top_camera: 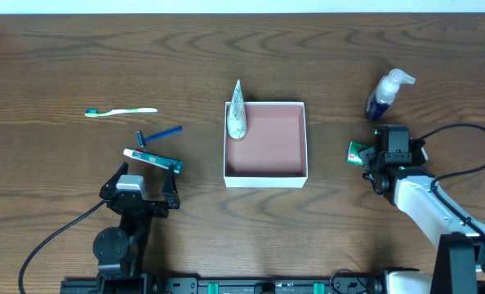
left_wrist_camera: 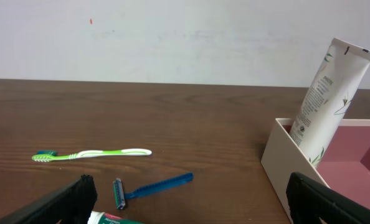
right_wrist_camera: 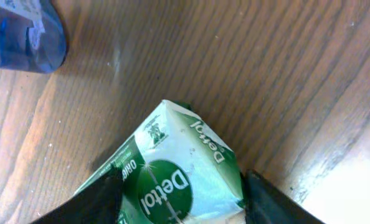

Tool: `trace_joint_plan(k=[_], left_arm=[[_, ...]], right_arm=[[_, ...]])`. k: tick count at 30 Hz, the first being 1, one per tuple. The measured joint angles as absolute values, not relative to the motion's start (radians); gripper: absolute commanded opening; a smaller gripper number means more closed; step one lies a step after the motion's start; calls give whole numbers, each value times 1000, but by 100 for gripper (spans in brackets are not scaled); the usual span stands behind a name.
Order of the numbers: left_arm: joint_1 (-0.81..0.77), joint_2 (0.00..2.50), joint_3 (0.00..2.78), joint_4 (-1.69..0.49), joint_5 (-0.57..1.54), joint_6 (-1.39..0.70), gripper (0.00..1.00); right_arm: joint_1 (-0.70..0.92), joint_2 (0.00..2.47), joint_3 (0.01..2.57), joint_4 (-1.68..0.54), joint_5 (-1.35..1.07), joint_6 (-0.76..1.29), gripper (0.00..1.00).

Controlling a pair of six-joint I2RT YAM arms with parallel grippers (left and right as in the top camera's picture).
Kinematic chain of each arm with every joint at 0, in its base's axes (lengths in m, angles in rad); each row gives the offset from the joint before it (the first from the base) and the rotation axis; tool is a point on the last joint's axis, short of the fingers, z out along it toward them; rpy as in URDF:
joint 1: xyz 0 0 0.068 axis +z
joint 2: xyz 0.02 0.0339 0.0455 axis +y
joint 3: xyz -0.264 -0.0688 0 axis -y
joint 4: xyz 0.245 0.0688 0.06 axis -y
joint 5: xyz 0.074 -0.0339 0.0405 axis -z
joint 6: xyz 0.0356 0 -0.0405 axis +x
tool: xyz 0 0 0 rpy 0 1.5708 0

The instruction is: Pack container

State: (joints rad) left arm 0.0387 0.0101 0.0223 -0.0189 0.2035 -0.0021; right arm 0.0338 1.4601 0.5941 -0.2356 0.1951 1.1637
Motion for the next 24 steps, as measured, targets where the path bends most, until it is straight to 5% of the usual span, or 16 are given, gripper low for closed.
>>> trace_joint_plan(k=[16,24], left_arm=[[39,10,22,-19,204,-2,98],[39,10,22,-19,204,-2,98]], right_arm=[[31,1436,628,-375,195,1007,40],[20,1431,629,-395,130,972,60]])
